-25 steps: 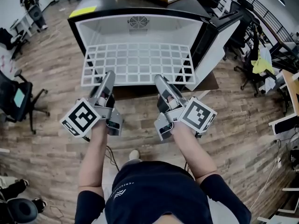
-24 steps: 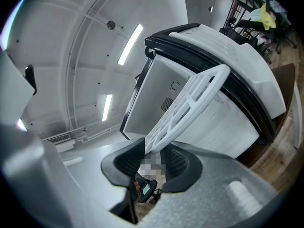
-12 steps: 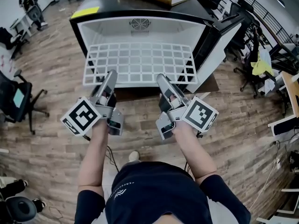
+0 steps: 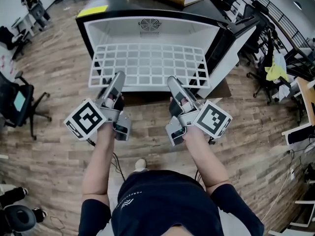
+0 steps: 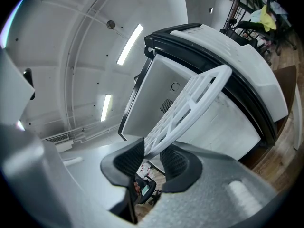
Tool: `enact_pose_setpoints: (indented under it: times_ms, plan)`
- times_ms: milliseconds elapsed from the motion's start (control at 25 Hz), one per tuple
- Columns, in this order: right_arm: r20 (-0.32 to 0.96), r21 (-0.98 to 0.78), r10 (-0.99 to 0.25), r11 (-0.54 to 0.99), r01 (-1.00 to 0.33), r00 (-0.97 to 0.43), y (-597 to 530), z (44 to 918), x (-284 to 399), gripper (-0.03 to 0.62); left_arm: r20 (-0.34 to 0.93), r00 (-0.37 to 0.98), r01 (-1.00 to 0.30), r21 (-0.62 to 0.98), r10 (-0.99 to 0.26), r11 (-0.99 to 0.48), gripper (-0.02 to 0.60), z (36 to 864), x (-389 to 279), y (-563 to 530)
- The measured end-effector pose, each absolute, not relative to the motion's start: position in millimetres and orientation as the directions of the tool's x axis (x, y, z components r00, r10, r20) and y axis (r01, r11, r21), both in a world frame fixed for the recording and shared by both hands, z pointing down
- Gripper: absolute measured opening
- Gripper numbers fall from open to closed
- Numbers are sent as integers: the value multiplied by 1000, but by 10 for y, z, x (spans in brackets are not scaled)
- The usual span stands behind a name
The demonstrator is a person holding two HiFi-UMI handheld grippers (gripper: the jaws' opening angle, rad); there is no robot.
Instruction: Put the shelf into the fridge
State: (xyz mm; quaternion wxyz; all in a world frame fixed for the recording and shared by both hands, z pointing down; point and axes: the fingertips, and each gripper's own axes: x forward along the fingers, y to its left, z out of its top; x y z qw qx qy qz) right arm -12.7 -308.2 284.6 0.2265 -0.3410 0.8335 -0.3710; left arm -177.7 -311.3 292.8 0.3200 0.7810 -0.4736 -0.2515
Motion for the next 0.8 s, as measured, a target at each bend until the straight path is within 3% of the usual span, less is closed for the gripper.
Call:
enact_pose_setpoints:
  times_ms: [400,520,800]
  plan:
    - [-125,-790,-741,477,-386,-660,-3116,2912,-126,94,-135,439,-506,780,-888,-369,104,2942,-1706,-3126]
    - [-111,-777,-745,478,-410,-658,-3120,2941,-100,95,-86,409,-572,751,-908,-329,106,3014,-1783,-3113]
    - [-123,-782,-735,486,-391,-667,-3110,2931,-125,97,-121,415,-528,775,-902,-347,103,2998,-1738,-3112]
